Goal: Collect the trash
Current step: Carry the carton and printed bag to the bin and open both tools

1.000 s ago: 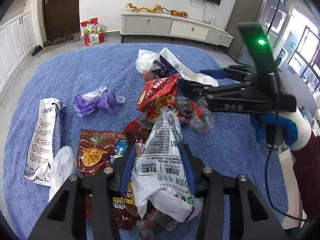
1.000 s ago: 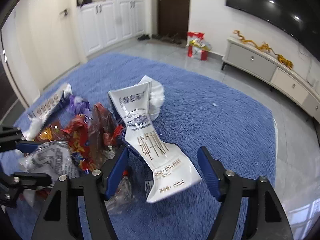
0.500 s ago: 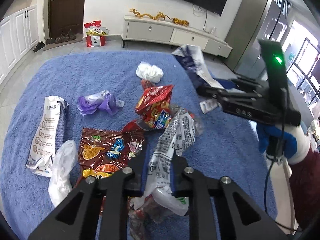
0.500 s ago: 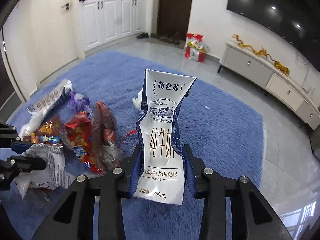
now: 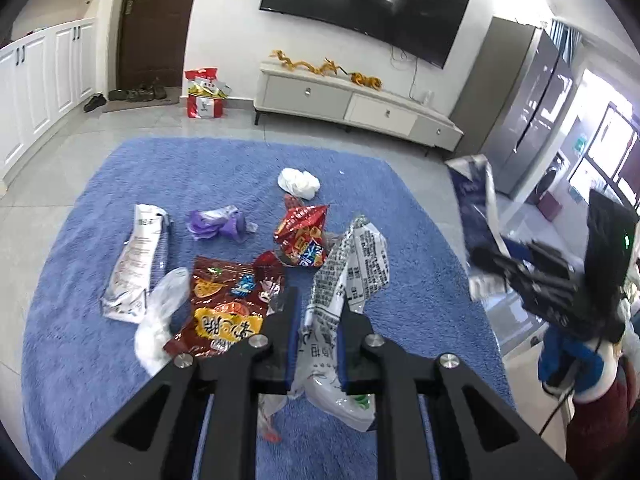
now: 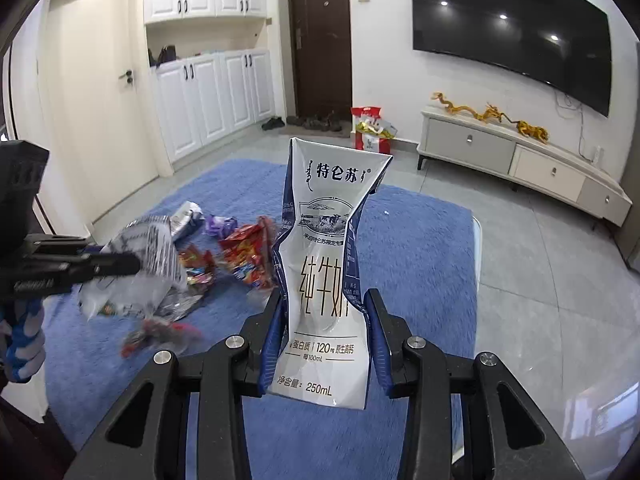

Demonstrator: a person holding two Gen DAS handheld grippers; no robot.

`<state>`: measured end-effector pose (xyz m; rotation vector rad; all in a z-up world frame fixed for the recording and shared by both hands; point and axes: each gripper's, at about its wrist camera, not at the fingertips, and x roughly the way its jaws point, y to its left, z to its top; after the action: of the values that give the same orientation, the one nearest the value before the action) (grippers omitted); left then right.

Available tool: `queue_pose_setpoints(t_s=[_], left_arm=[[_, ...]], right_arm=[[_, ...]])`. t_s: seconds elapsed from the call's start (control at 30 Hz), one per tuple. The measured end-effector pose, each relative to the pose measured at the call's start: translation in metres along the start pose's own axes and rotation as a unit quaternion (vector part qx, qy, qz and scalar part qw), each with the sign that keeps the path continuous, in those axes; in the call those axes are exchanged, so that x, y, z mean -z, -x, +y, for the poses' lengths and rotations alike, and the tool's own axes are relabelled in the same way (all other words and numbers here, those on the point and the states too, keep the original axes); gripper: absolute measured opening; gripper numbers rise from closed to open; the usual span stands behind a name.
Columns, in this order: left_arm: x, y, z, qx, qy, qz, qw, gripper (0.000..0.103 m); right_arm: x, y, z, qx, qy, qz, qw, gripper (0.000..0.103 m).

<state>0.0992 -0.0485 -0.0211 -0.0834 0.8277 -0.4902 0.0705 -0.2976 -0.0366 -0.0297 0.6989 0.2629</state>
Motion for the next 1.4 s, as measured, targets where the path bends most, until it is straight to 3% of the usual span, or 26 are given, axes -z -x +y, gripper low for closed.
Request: queue_pose_setpoints(t_s=[0.3,0.63,0.97,1.17,1.4], left_arm=[[0.013,0.029,-0.004,-0.007,0.006,-0.014,0.9999,0.014],[0.03,0.028,-0.032,0.011,-0.003,0.002,0.9999,0.014],[0.027,-0.028,-0.133,0.058,-0.094,0.053,0.9925,0.014],[0.037,-0.087,-0.215,0.091,-0.153,0.108,0.978,0.014],[0.048,-0.166,-0.297,0.12,-0.178,0.176,0.9607,0.015]], right_arm=[[0.032,0.05,0.006,-0.001,-0.037,-0.028,0.999,0.039],[0.076,0.098,-0.008,0.014,-0.084,-0.051,0.995,0.039],[0.134,0.125,-0.074,0.067,-0.177,-0.061,0.98,0.039],[0.177,0.127,-0.127,0.111,-0.247,-0.042,0.962,0.039],[0.219,0.099,-0.188,0.148,-0.305,0.005,0.941,0.039]])
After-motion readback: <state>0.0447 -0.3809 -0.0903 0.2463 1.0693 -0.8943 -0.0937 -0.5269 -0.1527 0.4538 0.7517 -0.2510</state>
